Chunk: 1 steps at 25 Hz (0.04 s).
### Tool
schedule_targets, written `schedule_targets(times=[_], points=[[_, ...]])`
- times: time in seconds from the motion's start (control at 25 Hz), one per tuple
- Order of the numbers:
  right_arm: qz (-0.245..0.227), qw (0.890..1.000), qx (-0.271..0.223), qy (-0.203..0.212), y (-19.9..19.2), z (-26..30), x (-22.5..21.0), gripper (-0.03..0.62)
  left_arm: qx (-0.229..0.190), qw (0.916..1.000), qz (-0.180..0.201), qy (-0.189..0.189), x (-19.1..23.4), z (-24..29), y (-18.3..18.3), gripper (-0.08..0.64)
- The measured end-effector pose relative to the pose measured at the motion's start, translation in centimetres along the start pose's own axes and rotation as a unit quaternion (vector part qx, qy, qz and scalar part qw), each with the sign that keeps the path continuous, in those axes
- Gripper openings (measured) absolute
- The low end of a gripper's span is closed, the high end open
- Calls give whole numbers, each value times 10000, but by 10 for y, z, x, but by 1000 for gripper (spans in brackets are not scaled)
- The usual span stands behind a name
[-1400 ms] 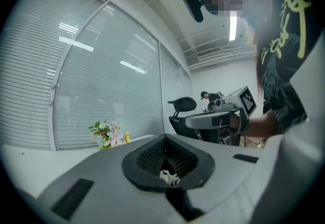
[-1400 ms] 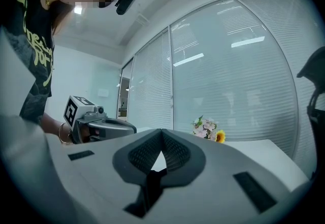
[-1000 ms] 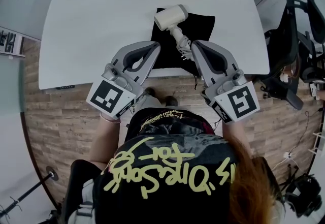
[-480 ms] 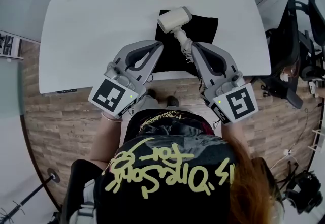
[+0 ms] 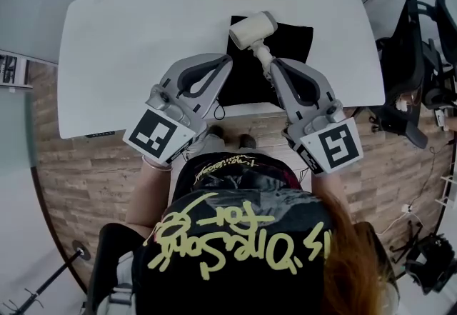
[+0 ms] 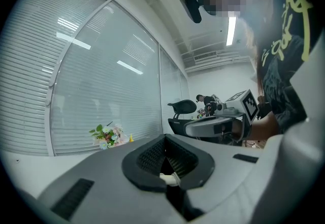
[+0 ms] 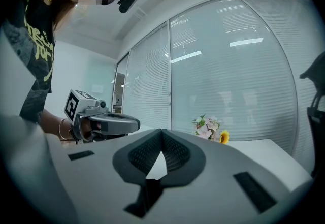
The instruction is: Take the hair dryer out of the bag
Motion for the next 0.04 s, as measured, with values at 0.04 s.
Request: schedule_targets(times=[0.04], points=[[-39, 10000, -29, -14, 0, 1, 0, 3, 1, 10000, -14, -13, 1, 0, 0, -8]])
Point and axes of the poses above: the fingertips, and each gripper's own axes: z forward along the fingers, x to its left, y out of its top, the point moved 3 cm from there along -z, backward along the fingers, and after that the axes turned 4 degrees about -y, right-handed, at the moved point
